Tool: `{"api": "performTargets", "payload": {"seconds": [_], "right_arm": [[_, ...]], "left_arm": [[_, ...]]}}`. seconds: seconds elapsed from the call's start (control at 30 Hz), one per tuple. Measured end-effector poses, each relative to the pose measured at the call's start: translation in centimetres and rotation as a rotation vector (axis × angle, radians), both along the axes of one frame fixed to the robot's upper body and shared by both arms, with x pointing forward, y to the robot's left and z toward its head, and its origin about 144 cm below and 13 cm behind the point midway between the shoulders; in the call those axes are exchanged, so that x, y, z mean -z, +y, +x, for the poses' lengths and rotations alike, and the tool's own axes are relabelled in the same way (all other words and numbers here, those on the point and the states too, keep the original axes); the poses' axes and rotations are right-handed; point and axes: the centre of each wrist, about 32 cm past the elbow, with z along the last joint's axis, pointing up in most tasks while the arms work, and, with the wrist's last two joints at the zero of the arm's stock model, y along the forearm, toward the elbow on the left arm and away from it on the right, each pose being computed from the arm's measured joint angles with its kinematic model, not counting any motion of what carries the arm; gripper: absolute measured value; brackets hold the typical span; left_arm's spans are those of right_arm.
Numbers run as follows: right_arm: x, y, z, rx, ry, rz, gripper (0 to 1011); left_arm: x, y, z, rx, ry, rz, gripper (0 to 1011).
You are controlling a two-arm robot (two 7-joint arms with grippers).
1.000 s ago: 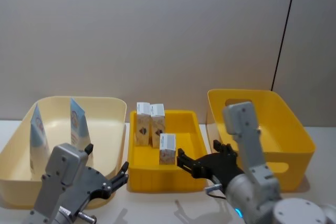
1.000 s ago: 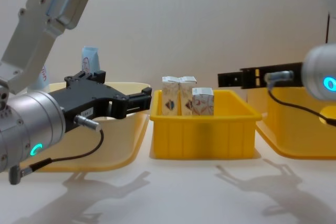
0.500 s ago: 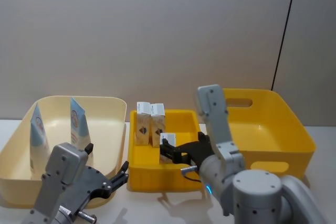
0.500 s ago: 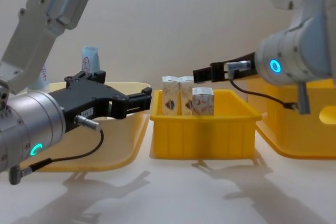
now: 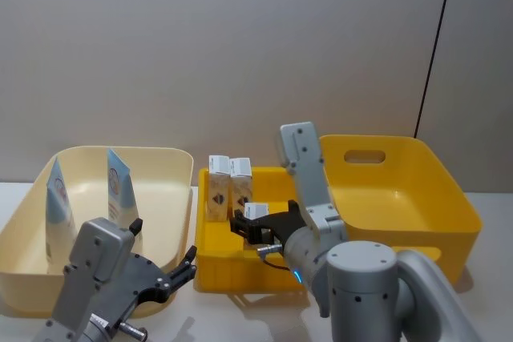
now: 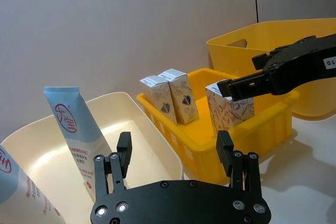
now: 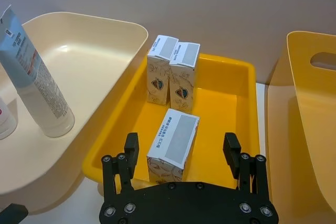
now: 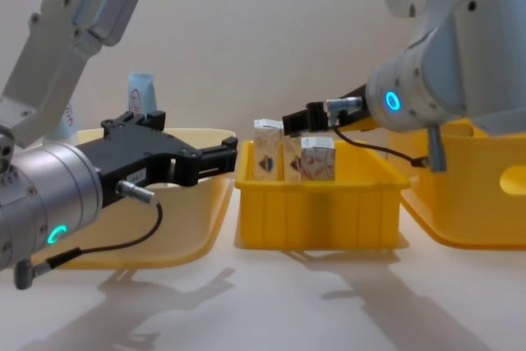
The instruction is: Bimanual collaborative sorting of washing and personal care products
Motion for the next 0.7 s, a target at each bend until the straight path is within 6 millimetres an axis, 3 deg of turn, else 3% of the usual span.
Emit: {"api": "performTargets", "payload": {"seconds": [0.7], "right_arm": [[0.6, 1.5, 2.2, 0.019, 0.079, -0.005, 1001]], "left_arm": [[0.0, 0.0, 0.0, 0.0, 0.0, 0.0, 1003]]}}
